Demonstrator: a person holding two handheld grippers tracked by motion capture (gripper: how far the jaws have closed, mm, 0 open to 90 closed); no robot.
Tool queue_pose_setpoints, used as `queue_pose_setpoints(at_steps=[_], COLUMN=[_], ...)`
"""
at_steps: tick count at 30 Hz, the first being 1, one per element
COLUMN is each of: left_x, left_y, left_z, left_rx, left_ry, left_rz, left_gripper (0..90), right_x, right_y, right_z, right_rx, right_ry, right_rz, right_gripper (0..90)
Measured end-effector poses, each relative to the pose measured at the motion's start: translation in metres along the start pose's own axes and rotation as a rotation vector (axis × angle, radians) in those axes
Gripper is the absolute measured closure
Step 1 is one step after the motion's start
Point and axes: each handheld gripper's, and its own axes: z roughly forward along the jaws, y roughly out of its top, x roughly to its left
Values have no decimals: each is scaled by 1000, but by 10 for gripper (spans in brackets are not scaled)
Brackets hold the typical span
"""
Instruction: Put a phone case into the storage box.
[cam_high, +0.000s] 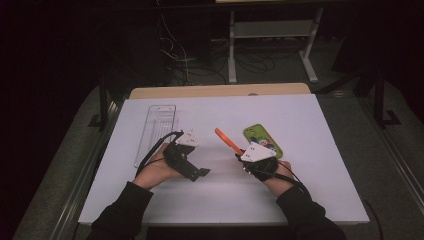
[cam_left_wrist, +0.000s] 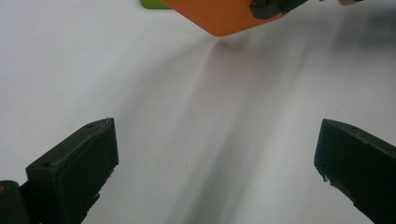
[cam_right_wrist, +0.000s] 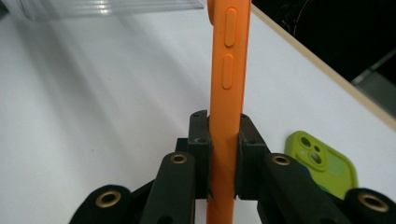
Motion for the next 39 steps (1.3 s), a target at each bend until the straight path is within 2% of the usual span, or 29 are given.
queue_pose_setpoints(at_steps=[5, 13, 15, 16, 19, 23, 28, 31, 32, 34, 39], left_x=[2, 2, 2, 3, 3, 4, 5, 6, 6, 8, 13], left_y=[0, -1, 0, 0, 0, 0, 0, 0, 0, 0, 3], left_z=[0, -1, -1, -2, -2, -2, -4, -4, -4, -6, -10], left_rx=[0, -9, -16, -5, -5, -11, -23, -26, -34, -38, -110], left_ry=[5, 11, 7, 8, 7, 10, 12, 19, 19, 21, 2], left_rz=[-8, -9, -25, -11, -13, -12, -25, -32, -45, -47, -122], left_gripper=[0, 0, 0, 0, 0, 0, 0, 0, 0, 0, 0], right_x=[-5, -15, -17, -18, -20, -24, -27, -29, -29, -29, -28], right_y=[0, -3, -4, -4, -5, -7, -10, -11, -11, -12, -11], right_z=[-1, 0, 1, 1, 2, 3, 4, 4, 4, 4, 4], right_rx=[-5, -3, -2, -2, -9, -19, -28, -38, -36, -36, -41], right_ry=[41, 91, 103, 110, 138, 159, 193, 208, 209, 201, 189], right_rz=[98, 204, 231, 254, 319, 367, 458, 492, 499, 491, 471], right_gripper=[784, 785, 785, 785, 785, 786, 786, 786, 786, 786, 786])
